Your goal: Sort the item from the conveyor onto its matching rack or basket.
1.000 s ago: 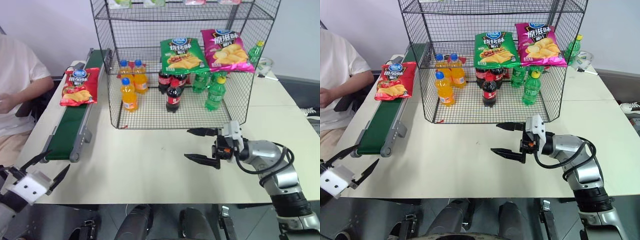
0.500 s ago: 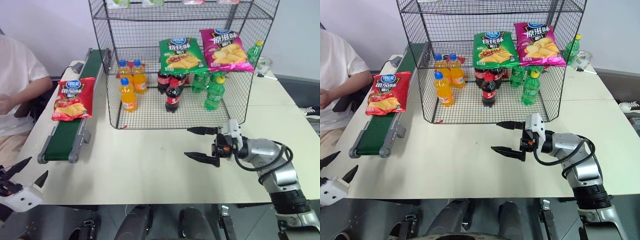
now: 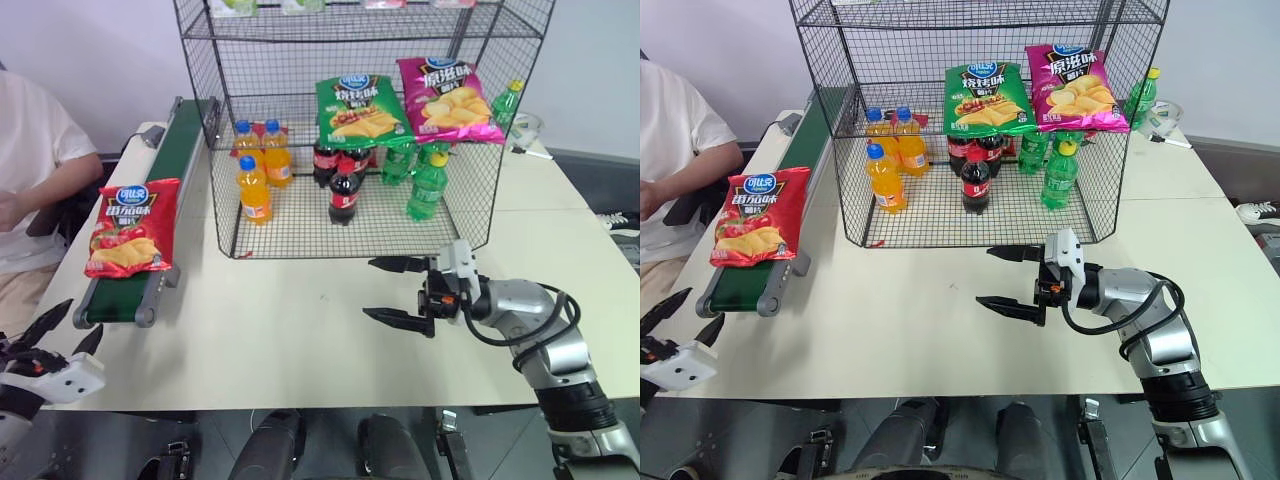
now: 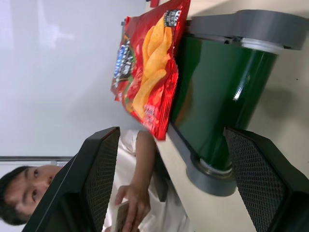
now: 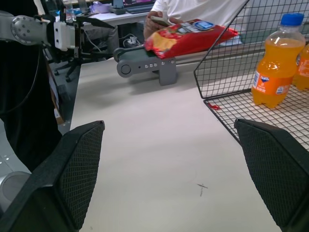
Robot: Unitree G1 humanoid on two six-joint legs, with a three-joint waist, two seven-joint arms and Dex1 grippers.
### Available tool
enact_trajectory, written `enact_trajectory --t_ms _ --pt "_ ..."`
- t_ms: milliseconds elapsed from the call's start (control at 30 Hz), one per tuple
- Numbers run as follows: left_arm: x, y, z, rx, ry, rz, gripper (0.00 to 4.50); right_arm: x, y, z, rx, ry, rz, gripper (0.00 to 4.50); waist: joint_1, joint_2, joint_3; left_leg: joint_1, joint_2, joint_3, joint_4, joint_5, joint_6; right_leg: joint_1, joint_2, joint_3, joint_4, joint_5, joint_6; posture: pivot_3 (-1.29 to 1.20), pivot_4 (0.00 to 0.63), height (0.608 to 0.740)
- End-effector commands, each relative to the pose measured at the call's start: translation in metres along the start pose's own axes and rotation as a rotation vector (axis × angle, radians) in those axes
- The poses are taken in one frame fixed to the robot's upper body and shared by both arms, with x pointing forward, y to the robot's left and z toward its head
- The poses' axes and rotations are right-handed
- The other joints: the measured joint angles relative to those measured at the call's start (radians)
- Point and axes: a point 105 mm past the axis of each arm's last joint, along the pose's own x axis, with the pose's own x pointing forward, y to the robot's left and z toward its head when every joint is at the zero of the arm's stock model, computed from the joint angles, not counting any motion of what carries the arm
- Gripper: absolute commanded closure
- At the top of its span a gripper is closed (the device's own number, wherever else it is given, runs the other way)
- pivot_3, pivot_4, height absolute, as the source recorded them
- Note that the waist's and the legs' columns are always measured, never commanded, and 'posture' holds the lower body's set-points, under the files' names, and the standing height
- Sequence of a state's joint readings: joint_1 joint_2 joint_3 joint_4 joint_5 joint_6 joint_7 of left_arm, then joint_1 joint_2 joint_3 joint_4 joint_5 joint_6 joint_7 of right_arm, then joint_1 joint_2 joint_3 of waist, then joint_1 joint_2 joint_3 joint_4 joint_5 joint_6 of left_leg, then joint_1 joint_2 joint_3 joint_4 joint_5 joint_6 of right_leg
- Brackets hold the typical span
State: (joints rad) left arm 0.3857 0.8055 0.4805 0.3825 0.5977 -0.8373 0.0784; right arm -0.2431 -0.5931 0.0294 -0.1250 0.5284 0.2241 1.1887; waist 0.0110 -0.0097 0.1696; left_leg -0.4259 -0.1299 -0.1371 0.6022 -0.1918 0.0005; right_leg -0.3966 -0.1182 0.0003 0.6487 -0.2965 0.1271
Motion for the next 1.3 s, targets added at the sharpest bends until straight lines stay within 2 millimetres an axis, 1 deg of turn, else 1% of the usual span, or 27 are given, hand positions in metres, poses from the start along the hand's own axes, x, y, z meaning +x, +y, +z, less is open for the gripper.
enact_trajectory --t_ms 33,267,500,633,900,933,967,1033,1067,1133,1167,1200,1300 --pt "0.002 0.007 -0.002 0.013 -0.001 0.026 0.91 0.001 0.000 0.011 -0.048 -0.022 0.003 0.00 0.001 0.000 0.000 0.000 0.000 0.000 0.000 0.000 0.000 0.000 0.000 0.000 0.000 0.000 0.000 0.00 0.150 0.740" --pt "0.004 0.003 -0.002 0.001 0.000 0.031 0.91 0.000 -0.001 0.011 -0.052 -0.018 -0.010 0.00 0.001 0.000 0.000 0.000 0.000 0.000 0.000 0.000 0.000 0.000 0.000 0.000 0.001 0.000 0.000 0.00 0.150 0.740" --pt "0.007 0.003 -0.003 0.004 0.003 0.048 0.91 -0.002 -0.005 0.011 -0.063 -0.014 -0.023 0.00 0.001 0.000 0.000 0.000 0.000 0.000 0.000 0.000 0.000 0.000 0.000 0.000 0.001 0.000 0.000 0.00 0.150 0.740" --pt "0.010 0.002 0.000 -0.002 -0.009 0.051 0.91 -0.002 -0.005 0.010 -0.062 -0.012 -0.027 0.00 0.001 0.000 0.000 0.000 0.000 0.000 0.000 0.000 0.000 0.000 0.000 0.000 0.001 0.000 0.000 0.00 0.150 0.740" --pt "0.017 0.006 0.003 -0.019 -0.030 0.074 0.91 -0.004 -0.008 0.011 -0.069 -0.006 -0.045 0.00 0.001 0.000 0.000 0.000 0.000 0.000 0.000 0.000 0.000 0.000 0.000 0.000 0.001 0.000 0.001 0.00 0.150 0.740" --pt "0.017 0.006 0.003 -0.023 -0.030 0.073 1.44 -0.005 -0.009 0.011 -0.070 -0.005 -0.047 0.00 0.001 0.000 0.000 0.000 0.000 0.000 0.000 0.000 0.000 0.000 0.000 0.000 0.001 0.000 0.001 0.00 0.150 0.740" --pt "0.018 0.006 0.003 -0.029 -0.030 0.073 1.77 -0.005 -0.010 0.011 -0.070 -0.005 -0.049 0.00 0.001 0.000 0.000 0.000 0.000 0.000 0.000 0.000 0.000 0.000 0.000 0.000 0.001 0.000 0.001 0.00 0.150 0.740" --pt "0.019 0.006 0.003 -0.037 -0.032 0.074 2.67 -0.005 -0.010 0.011 -0.073 -0.004 -0.052 0.00 0.001 0.000 0.000 0.000 0.000 0.000 0.000 0.000 0.000 0.000 0.000 0.000 0.001 0.000 0.001 0.00 0.150 0.740" --pt "0.019 0.006 0.004 -0.035 -0.033 0.073 3.29 -0.005 -0.010 0.011 -0.073 -0.004 -0.054 0.00 0.001 0.000 0.000 0.000 0.000 0.000 0.000 0.000 0.000 0.000 0.000 0.000 0.001 0.001 0.001 0.00 0.150 0.740" --pt "0.019 0.006 0.005 -0.038 -0.037 0.072 4.30 -0.006 -0.011 0.011 -0.074 -0.004 -0.057 0.00 0.001 0.000 0.000 0.000 0.000 0.000 0.000 0.000 0.000 0.000 0.000 0.000 0.001 0.001 0.001 0.00 0.150 0.740" --pt "0.019 0.006 0.005 -0.036 -0.036 0.074 4.49 -0.006 -0.011 0.010 -0.074 -0.003 -0.058 0.00 0.001 0.000 0.000 0.000 0.000 0.000 0.000 0.000 0.000 0.000 0.000 0.000 0.002 0.001 0.001 0.00 0.150 0.740" --pt "0.019 0.007 0.005 -0.036 -0.035 0.076 4.49 -0.006 -0.010 0.010 -0.074 -0.004 -0.058 0.00 0.001 0.000 0.000 0.001 0.000 0.000 0.000 0.000 0.000 0.000 0.000 0.000 0.002 0.001 0.001 0.00 0.150 0.740" --pt "0.019 0.022 0.006 -0.039 -0.041 0.143 4.49 -0.007 -0.011 0.012 -0.079 -0.011 -0.066 0.00 0.001 0.000 0.000 0.001 0.000 0.000 0.000 0.000 0.000 0.000 0.000 0.000 0.002 0.001 0.001 0.00 0.150 0.740"
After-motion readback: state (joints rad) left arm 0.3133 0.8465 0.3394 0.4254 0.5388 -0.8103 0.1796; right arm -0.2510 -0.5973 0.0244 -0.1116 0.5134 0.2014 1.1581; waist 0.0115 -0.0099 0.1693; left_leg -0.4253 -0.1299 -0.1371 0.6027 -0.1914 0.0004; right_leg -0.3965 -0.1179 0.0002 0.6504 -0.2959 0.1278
